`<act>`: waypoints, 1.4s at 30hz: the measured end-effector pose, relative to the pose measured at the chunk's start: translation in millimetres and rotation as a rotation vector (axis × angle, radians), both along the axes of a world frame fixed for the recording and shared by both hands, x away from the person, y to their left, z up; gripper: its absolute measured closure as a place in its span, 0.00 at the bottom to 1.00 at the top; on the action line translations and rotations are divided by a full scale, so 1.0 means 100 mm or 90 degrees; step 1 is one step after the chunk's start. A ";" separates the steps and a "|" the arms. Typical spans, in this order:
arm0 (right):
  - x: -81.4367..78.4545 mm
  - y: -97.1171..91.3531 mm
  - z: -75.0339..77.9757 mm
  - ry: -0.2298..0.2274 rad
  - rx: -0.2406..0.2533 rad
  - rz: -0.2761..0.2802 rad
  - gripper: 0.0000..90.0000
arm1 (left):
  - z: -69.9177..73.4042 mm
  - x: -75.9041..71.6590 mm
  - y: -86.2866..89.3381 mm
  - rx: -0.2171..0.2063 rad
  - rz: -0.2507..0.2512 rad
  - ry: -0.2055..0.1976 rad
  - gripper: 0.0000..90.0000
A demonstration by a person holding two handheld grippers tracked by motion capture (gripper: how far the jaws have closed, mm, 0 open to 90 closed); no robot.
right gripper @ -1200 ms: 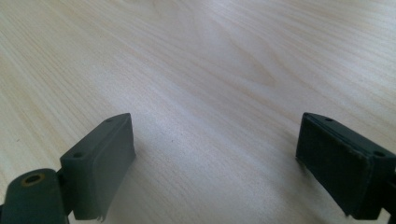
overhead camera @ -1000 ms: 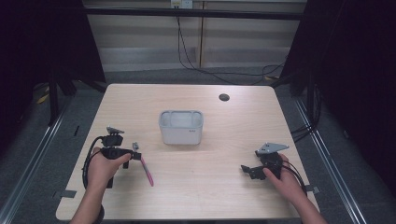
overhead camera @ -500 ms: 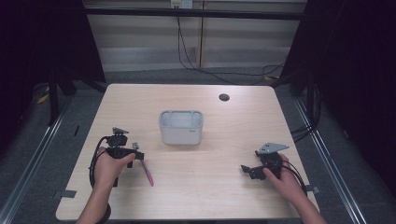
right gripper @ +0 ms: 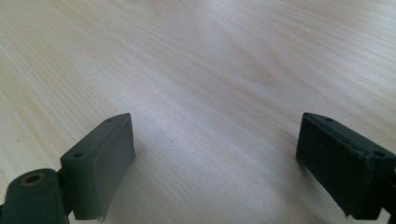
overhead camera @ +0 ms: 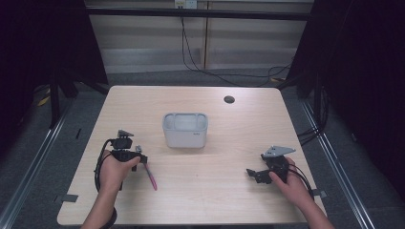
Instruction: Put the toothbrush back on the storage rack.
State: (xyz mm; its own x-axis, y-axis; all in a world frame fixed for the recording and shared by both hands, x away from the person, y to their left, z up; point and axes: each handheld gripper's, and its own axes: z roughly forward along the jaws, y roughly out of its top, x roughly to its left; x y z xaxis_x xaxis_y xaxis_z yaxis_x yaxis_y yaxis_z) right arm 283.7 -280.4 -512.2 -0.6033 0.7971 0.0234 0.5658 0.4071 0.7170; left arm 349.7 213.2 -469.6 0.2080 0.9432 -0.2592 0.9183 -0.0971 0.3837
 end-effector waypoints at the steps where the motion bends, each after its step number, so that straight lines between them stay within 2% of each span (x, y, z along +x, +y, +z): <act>1: 0.00 0.00 0.00 0.001 0.000 -0.001 0.12 | 0.00 0.00 0.00 0.002 0.003 -0.001 0.56; 7: 0.00 0.00 0.00 0.001 0.000 -0.001 0.12 | -0.01 0.01 0.00 0.004 0.006 0.007 0.58; 16: 0.00 0.00 0.00 -0.001 0.000 0.000 0.12 | -0.03 0.02 -0.04 0.014 0.010 0.004 0.59; 27: 0.00 0.00 0.00 0.001 0.000 -0.001 0.12 | -0.02 0.02 -0.03 0.042 0.019 0.018 0.74; 35: 0.00 0.00 0.00 0.001 0.000 -0.001 0.12 | -0.02 0.01 -0.03 0.051 0.034 0.029 0.80; 37: 0.00 0.00 0.00 0.001 0.000 -0.001 0.12 | -0.01 0.01 -0.03 0.045 0.041 0.034 0.82; 42: 0.00 0.00 0.00 0.000 0.000 -0.001 0.12 | -0.01 0.02 -0.01 0.052 0.040 0.039 0.87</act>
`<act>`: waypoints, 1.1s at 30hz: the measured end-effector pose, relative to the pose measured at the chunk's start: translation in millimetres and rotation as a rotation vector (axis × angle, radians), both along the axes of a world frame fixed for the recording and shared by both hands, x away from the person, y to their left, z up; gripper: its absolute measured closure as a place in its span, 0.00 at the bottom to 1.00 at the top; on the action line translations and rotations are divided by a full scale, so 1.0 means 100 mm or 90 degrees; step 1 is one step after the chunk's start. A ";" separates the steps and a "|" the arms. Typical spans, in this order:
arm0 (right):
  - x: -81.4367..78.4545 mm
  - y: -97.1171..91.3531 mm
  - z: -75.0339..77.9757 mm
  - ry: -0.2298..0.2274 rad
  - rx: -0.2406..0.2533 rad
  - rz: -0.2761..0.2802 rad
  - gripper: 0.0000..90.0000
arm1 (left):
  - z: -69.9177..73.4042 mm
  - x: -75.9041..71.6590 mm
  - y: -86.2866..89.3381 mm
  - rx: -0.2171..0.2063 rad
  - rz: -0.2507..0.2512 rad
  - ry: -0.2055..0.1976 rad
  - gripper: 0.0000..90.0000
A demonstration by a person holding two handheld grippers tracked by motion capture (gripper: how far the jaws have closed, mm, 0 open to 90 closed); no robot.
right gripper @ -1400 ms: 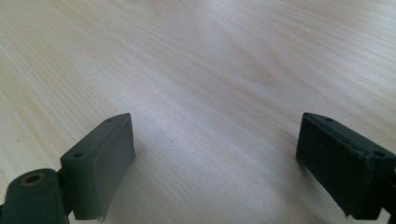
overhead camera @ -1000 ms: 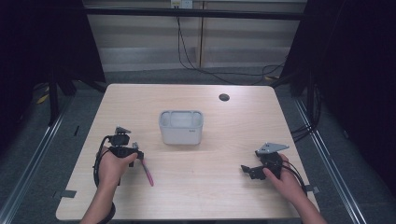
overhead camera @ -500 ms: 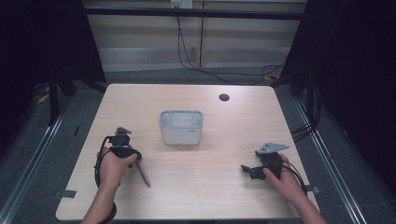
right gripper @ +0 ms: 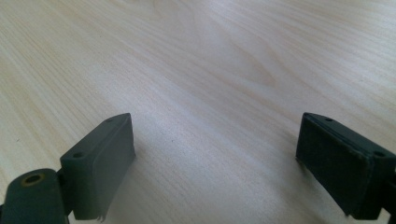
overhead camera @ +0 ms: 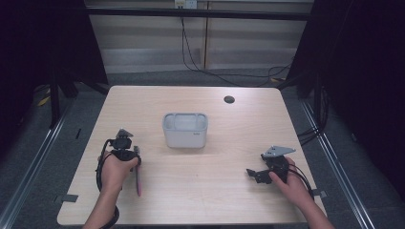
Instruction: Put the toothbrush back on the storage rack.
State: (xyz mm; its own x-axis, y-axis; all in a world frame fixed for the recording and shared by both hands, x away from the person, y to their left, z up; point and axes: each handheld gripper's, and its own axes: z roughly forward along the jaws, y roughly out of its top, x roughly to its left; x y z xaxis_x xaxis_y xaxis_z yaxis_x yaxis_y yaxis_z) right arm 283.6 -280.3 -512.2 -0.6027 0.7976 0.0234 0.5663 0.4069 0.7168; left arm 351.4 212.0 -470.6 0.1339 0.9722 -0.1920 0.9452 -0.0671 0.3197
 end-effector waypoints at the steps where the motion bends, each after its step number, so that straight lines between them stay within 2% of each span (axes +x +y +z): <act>1: 0.00 0.00 0.00 0.000 0.000 0.000 0.12 | 0.00 0.00 0.00 -0.002 0.002 0.001 0.88; 8: 0.00 0.00 0.00 0.000 0.000 0.001 0.12 | -0.01 0.00 0.03 -0.007 0.008 0.002 0.89; 16: 0.00 0.00 0.00 -0.001 0.000 0.000 0.12 | 0.00 0.01 0.11 -0.029 0.017 0.004 0.90; 33: 0.00 0.00 0.00 0.000 0.000 0.000 0.12 | 0.21 0.02 0.15 -0.061 0.008 -0.035 0.90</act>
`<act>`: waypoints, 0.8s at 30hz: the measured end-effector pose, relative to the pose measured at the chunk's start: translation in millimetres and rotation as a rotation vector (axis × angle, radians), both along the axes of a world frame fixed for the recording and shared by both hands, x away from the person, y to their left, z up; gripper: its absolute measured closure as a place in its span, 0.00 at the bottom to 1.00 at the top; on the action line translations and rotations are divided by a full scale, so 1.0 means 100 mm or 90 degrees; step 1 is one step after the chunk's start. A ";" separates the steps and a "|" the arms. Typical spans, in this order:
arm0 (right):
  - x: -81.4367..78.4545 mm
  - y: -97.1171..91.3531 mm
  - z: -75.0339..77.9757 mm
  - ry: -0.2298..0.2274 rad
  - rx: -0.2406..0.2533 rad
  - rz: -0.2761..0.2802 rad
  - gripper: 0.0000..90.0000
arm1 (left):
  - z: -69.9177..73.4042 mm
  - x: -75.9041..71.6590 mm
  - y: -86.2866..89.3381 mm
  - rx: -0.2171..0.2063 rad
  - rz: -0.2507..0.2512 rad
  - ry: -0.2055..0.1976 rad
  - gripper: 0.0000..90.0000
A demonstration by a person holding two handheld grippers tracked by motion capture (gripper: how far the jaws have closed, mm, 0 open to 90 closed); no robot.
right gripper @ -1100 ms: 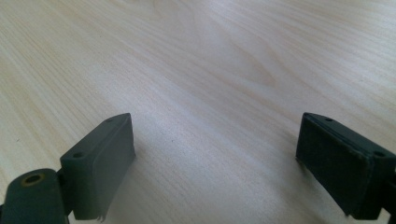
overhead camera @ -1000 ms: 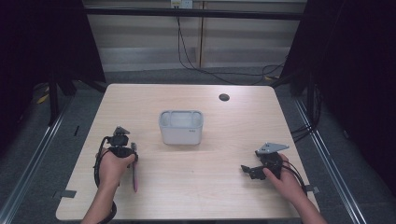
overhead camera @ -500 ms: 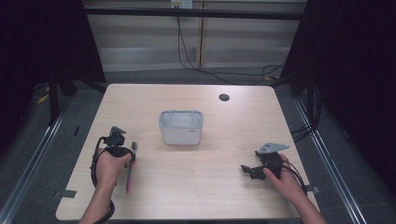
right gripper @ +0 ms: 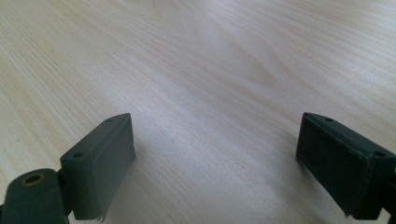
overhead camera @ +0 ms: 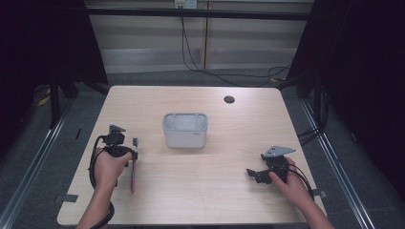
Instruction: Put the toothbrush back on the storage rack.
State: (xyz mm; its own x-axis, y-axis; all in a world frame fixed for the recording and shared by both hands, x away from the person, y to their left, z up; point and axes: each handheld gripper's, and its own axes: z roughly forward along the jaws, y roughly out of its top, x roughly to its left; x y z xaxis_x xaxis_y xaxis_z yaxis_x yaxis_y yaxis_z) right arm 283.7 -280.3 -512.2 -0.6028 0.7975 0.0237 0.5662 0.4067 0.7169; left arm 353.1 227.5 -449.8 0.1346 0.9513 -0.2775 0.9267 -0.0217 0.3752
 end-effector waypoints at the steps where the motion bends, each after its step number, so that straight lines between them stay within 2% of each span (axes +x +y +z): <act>1: 0.00 0.00 0.00 0.000 0.000 0.000 0.12 | 0.03 0.00 0.00 -0.002 -0.004 -0.006 0.90; 7: 0.00 0.00 0.00 -0.001 0.000 0.001 0.12 | 0.12 0.00 0.01 -0.009 -0.007 -0.032 0.90; 15: 0.00 0.00 0.00 -0.001 0.000 0.001 0.12 | 0.24 0.00 -0.01 -0.023 -0.017 -0.052 0.90; 20: 0.00 0.00 0.00 0.000 0.000 0.000 0.12 | 0.33 -0.01 0.00 -0.035 -0.012 -0.081 0.90; 24: 0.00 0.00 0.00 0.000 0.000 0.000 0.12 | 0.39 -0.03 0.01 -0.046 -0.019 -0.101 0.90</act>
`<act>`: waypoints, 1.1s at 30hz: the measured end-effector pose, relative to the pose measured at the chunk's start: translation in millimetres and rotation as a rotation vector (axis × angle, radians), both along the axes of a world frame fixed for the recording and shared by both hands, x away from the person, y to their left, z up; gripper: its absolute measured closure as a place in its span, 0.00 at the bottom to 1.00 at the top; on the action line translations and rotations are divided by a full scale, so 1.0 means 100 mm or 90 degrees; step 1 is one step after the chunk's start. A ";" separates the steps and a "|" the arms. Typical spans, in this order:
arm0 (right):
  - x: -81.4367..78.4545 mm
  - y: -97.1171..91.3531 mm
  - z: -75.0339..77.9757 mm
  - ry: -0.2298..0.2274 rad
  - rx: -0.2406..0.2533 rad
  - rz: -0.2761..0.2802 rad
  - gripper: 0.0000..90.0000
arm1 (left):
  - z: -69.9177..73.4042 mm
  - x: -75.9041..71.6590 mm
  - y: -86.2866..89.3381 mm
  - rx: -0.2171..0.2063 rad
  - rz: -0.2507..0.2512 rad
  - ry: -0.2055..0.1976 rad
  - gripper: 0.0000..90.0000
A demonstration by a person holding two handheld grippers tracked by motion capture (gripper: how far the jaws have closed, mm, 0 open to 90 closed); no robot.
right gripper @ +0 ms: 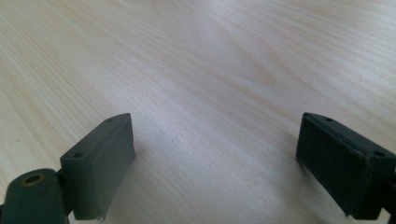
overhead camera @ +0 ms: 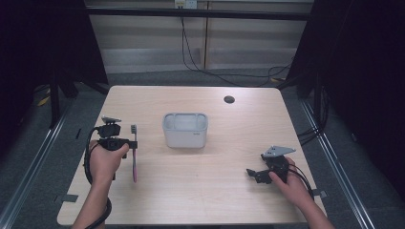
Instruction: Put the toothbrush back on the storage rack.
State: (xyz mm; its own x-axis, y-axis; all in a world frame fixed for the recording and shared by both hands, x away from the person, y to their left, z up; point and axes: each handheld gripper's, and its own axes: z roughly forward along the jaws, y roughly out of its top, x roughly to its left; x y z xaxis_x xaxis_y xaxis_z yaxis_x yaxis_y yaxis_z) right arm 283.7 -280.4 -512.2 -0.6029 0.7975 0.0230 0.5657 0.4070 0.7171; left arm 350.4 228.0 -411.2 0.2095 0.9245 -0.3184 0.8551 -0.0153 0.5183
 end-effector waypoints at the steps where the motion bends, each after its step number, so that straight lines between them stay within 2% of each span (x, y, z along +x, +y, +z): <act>1: 0.00 0.00 0.00 0.001 0.000 0.000 0.12 | 0.01 0.00 0.00 -0.004 -0.002 -0.003 0.90; 6: 0.00 0.00 0.00 0.000 0.000 0.000 0.12 | 0.07 -0.01 0.00 -0.012 -0.006 -0.020 0.90; 10: 0.00 0.00 0.00 0.000 0.000 0.000 0.12 | 0.13 -0.02 -0.01 -0.020 -0.010 -0.050 0.90; 19: 0.00 0.00 0.00 0.000 0.000 0.000 0.12 | 0.21 -0.02 -0.02 -0.041 0.007 -0.099 0.90; 22: 0.00 0.00 0.00 0.000 0.000 0.000 0.12 | 0.23 -0.02 -0.02 -0.046 0.007 -0.107 0.90; 25: 0.00 0.00 0.00 0.001 0.000 0.000 0.12 | 0.28 -0.03 -0.02 -0.052 0.010 -0.134 0.90; 28: 0.00 0.00 0.00 0.000 0.000 0.000 0.12 | 0.30 -0.02 -0.03 -0.058 0.010 -0.144 0.90; 30: 0.00 0.00 0.00 -0.001 0.000 0.001 0.12 | 0.34 -0.02 -0.05 -0.068 0.010 -0.164 0.90; 33: 0.00 0.00 0.00 0.000 0.000 0.000 0.12 | 0.36 -0.02 -0.07 -0.067 0.010 -0.181 0.90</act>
